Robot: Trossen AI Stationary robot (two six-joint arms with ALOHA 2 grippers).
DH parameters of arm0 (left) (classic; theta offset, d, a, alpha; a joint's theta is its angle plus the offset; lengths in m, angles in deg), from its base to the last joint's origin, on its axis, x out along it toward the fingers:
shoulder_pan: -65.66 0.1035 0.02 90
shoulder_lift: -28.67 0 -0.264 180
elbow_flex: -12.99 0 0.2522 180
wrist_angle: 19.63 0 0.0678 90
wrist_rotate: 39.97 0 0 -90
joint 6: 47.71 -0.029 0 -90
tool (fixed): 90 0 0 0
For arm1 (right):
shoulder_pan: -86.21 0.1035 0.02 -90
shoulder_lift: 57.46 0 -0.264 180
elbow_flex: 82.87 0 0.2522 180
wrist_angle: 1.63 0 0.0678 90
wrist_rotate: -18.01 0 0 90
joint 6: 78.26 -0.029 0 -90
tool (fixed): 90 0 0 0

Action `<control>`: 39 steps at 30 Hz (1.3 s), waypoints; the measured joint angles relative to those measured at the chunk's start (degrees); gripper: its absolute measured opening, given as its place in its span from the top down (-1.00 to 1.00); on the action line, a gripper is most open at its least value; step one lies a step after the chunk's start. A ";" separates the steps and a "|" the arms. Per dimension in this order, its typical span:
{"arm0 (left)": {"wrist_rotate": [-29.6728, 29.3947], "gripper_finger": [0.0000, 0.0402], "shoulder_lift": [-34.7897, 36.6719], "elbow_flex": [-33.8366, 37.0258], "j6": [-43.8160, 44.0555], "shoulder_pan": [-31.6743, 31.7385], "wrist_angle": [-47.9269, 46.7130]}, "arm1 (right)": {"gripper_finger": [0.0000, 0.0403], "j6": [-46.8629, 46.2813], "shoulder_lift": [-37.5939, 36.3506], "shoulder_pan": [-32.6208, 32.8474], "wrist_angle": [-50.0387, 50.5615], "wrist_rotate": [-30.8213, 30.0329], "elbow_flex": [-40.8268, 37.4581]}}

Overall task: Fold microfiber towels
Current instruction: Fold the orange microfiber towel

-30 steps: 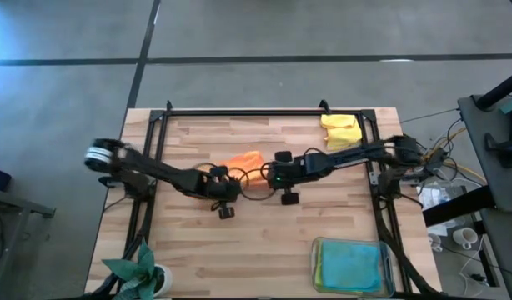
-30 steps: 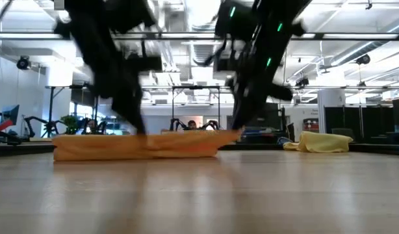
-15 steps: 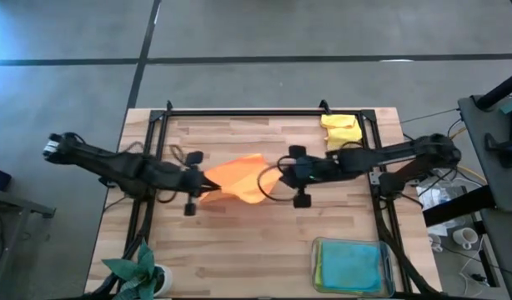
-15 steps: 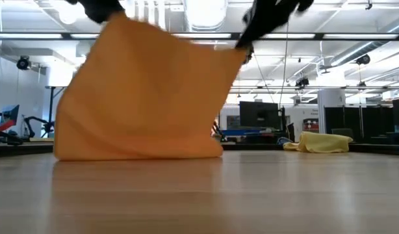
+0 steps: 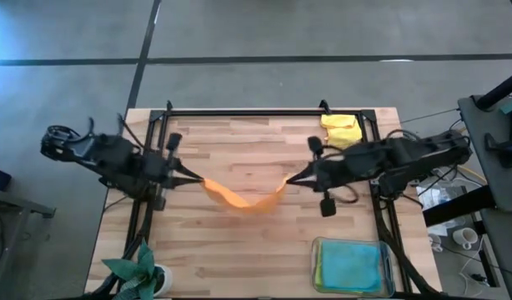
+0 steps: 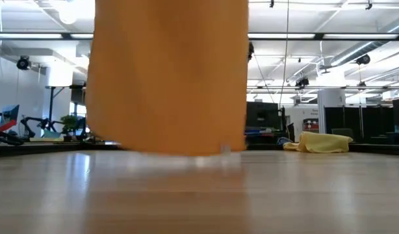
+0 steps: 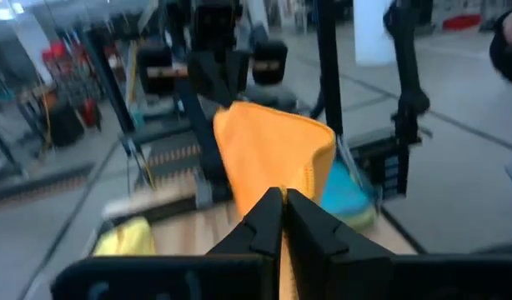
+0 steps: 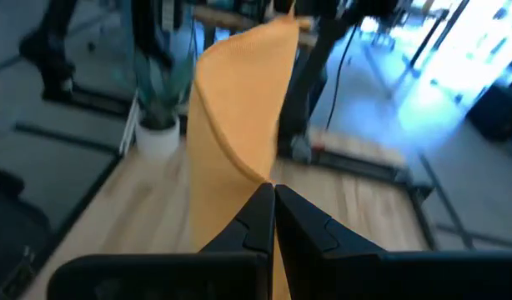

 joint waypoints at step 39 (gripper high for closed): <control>-8.56 1.00 -8.14 32.94 -2.06 42.68 6.92 | 0.96 18.02 32.82 -36.00 -9.07 -10.61 -9.49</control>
